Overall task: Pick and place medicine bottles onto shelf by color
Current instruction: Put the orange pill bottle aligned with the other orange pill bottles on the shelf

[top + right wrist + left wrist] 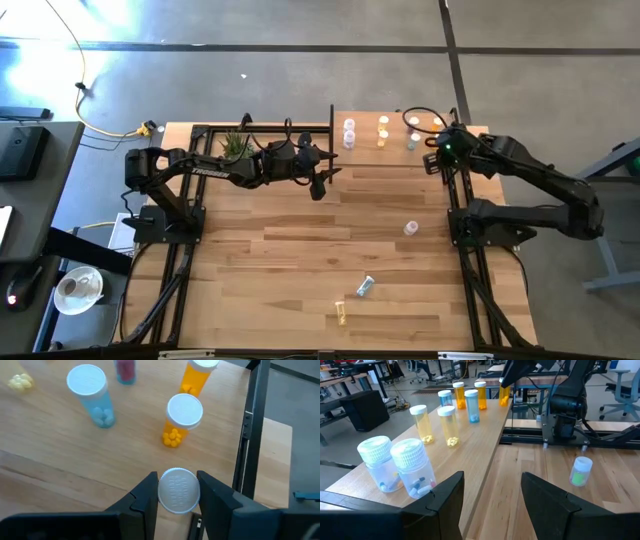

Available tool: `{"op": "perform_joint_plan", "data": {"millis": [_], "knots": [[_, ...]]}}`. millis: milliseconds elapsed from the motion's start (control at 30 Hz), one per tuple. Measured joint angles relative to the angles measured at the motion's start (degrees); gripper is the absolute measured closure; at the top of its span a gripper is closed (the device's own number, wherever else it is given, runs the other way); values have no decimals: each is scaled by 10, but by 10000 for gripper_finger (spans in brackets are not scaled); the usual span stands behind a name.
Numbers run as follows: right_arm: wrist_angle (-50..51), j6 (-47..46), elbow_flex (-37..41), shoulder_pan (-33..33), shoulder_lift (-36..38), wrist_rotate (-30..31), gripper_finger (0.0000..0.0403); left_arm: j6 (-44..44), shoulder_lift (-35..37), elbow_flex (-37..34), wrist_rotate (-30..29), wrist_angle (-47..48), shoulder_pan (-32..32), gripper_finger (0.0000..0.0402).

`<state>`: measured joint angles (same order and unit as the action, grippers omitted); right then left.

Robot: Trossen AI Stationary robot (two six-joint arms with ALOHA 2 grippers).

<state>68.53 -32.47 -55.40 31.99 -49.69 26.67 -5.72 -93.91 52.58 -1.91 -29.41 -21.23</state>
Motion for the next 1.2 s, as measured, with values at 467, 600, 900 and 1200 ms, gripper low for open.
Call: {"op": "perform_joint_plan", "data": {"millis": [467,600,900,1200], "knots": [[-23,-3,0,3,-28,-4,297,0,-1,0,0,13,0,216],[-22,-5,0,3,-28,-4,294,-1,-1,0,0,14,0,216],[-16,-5,0,3,-29,-2,266,-5,-1,0,0,14,0,216],[-20,0,0,3,-29,23,261,-5,-1,0,0,14,0,216]]}}
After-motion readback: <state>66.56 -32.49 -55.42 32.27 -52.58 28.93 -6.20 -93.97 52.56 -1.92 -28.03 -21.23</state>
